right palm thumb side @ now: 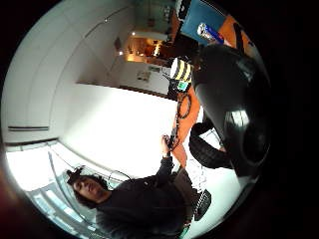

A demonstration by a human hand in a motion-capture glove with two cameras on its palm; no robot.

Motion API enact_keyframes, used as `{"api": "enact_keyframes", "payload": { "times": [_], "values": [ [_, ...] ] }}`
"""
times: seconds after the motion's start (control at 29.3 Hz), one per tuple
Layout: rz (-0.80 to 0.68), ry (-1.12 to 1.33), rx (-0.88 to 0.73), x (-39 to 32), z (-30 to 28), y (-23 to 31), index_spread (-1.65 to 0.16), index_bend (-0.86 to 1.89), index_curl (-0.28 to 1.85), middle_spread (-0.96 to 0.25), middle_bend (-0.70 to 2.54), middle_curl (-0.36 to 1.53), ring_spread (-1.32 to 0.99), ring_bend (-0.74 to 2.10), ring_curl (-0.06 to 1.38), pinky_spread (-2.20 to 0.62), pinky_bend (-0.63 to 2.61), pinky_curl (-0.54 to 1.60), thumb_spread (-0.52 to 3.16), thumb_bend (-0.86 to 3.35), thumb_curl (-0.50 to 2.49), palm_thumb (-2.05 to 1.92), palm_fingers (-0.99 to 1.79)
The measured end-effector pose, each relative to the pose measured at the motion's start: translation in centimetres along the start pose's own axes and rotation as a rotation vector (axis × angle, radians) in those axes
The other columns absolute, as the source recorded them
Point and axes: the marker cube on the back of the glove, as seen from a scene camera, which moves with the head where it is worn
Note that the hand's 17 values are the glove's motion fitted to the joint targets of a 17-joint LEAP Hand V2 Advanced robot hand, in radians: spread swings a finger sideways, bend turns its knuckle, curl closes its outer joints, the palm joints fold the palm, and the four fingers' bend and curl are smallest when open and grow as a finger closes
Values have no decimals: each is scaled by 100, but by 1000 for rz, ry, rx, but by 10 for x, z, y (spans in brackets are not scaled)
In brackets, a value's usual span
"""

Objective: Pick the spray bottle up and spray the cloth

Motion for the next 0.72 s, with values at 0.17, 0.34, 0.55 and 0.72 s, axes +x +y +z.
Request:
{"api": "enact_keyframes", "payload": {
  "times": [0.17,0.34,0.55,0.72],
  "values": [
    [-47,186,-176,-34,-9,2,-28,24,54,-21,55,54,-19,44,45,-7,17,30,110,-1,60,90,122],
    [-73,458,-392,-62,6,8,-29,23,55,-22,57,55,-20,45,45,-8,18,30,111,-1,60,90,122],
    [-28,712,-608,-68,27,14,-29,22,56,-23,59,56,-20,46,45,-9,19,31,111,-1,61,89,123],
    [37,896,-734,-61,40,16,-29,21,56,-24,60,57,-20,48,46,-9,19,32,112,-1,61,89,124]
  ]
}}
